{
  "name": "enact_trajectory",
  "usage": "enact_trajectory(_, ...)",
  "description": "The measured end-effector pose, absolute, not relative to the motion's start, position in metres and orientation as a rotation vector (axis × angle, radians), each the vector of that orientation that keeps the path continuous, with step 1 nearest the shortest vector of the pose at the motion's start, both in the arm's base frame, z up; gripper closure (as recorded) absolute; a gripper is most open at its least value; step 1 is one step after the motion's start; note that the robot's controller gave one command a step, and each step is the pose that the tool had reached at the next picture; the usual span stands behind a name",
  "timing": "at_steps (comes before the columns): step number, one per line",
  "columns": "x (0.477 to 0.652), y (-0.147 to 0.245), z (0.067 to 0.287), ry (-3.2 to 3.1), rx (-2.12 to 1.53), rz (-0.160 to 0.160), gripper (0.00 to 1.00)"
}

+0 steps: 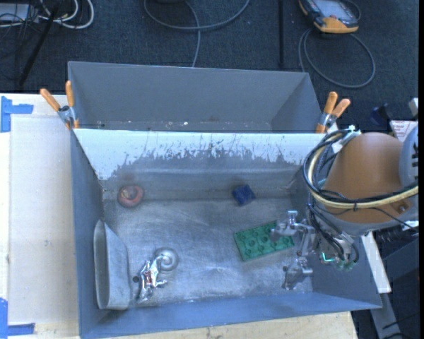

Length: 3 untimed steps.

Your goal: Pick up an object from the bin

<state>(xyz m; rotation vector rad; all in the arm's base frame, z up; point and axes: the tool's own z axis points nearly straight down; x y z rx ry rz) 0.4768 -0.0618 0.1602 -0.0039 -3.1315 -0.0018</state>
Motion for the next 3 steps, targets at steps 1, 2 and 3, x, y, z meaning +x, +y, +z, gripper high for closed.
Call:
enact_trajectory(1,0.513,-0.072,0.075,-3.147,-0.201,-0.001,0.0)
enact_trajectory(2,0.513,-0.072,0.079,-3.149,-0.194,0.001,1.0)
enact_trajectory(3,0.499,-0.049,0.245,-3.143,-0.197,-0.001,1.0)
